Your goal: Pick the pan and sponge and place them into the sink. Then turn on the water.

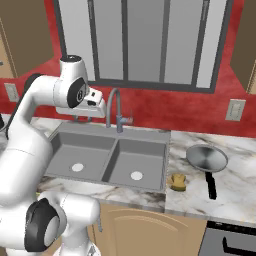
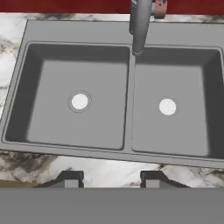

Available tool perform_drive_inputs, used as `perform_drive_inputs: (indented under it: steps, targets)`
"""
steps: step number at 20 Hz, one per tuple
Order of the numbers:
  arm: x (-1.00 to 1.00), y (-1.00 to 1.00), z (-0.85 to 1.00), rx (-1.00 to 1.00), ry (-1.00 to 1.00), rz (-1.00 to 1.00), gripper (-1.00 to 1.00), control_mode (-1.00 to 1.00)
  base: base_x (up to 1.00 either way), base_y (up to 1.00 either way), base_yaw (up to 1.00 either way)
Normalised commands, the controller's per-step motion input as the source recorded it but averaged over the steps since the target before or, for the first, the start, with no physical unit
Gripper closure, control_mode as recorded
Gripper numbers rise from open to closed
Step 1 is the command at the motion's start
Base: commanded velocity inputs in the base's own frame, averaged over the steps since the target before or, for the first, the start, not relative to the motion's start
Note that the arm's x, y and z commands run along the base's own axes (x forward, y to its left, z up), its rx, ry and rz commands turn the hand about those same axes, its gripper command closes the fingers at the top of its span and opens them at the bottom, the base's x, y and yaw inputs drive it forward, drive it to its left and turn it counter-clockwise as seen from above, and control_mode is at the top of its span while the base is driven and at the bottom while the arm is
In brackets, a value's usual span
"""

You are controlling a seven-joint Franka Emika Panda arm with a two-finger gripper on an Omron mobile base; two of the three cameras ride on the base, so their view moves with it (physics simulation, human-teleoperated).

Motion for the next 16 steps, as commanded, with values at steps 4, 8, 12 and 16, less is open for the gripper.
perform_drive_inputs:
  steps: [4, 8, 12, 16]
  targets:
    - [-0.22, -0.31, -0.12, -0.01, -0.05, 0.00, -1.00, -1.00, 0.00, 0.00, 0.00]
    - [-0.56, -0.92, -0.11, 0.04, -0.07, 0.00, -1.00, -1.00, 0.00, 0.00, 0.00]
    - [-0.62, -1.00, -0.29, -0.01, -0.04, 0.00, -1.00, -1.00, 0.00, 0.00, 0.00]
    - [-0.37, -0.97, -0.37, -0.17, 0.01, 0.00, -1.00, -1.00, 0.00, 0.00, 0.00]
